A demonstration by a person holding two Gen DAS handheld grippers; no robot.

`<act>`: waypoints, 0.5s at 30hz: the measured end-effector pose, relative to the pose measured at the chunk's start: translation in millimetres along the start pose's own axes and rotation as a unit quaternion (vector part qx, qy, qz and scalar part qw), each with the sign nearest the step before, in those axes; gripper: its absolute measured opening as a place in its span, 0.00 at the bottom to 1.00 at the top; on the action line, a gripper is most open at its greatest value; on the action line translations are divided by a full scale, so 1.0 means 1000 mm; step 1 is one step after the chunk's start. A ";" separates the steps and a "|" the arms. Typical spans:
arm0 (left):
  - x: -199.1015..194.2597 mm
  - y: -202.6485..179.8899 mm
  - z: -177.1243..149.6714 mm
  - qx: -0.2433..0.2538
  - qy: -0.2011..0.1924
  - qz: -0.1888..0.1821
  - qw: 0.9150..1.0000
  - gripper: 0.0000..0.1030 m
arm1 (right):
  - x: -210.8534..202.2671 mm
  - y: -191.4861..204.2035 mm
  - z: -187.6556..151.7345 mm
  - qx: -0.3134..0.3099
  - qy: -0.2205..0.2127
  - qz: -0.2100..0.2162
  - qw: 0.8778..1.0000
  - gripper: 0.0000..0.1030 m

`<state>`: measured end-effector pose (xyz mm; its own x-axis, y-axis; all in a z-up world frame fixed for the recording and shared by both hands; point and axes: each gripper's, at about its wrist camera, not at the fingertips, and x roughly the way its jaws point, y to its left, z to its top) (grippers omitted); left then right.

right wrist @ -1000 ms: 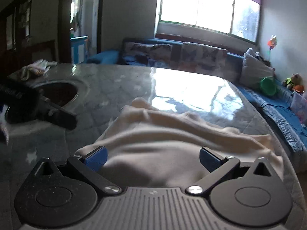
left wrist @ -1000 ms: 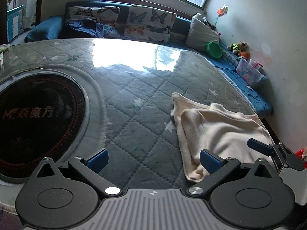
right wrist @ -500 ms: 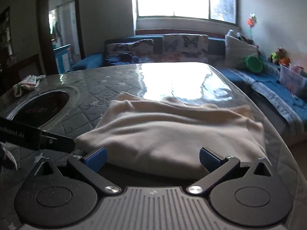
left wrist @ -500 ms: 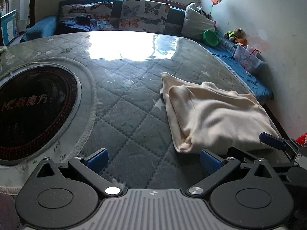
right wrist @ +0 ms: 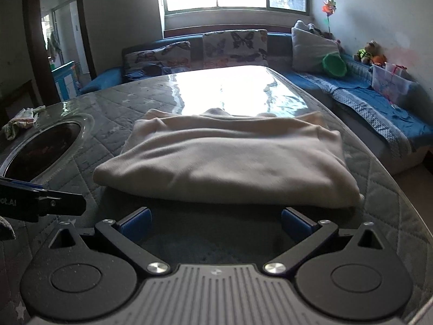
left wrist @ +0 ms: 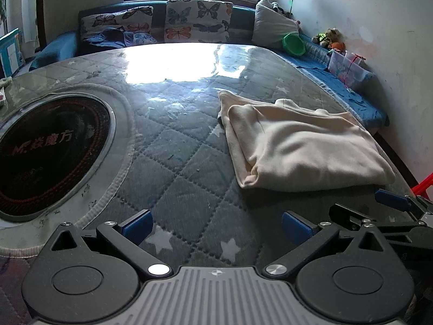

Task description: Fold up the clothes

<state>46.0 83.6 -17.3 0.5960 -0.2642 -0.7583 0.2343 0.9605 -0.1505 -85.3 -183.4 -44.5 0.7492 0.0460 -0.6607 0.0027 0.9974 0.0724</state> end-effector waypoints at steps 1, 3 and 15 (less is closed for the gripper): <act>-0.001 -0.001 -0.001 0.002 -0.001 0.001 1.000 1.00 | -0.001 0.000 -0.001 0.001 0.001 -0.002 1.000 1.00; -0.002 -0.003 -0.003 0.007 -0.001 0.003 1.000 1.00 | -0.003 -0.001 -0.003 0.003 0.003 -0.003 1.000 1.00; -0.009 -0.009 -0.016 0.028 -0.005 0.014 1.000 1.00 | -0.009 0.003 -0.010 0.014 0.018 -0.015 1.000 1.00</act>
<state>26.2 78.3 -19.9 0.6106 -0.2375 -0.7555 0.2586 0.9615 -0.0932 -98.8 -180.6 -45.5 0.7238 0.0180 -0.6897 0.0446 0.9963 0.0728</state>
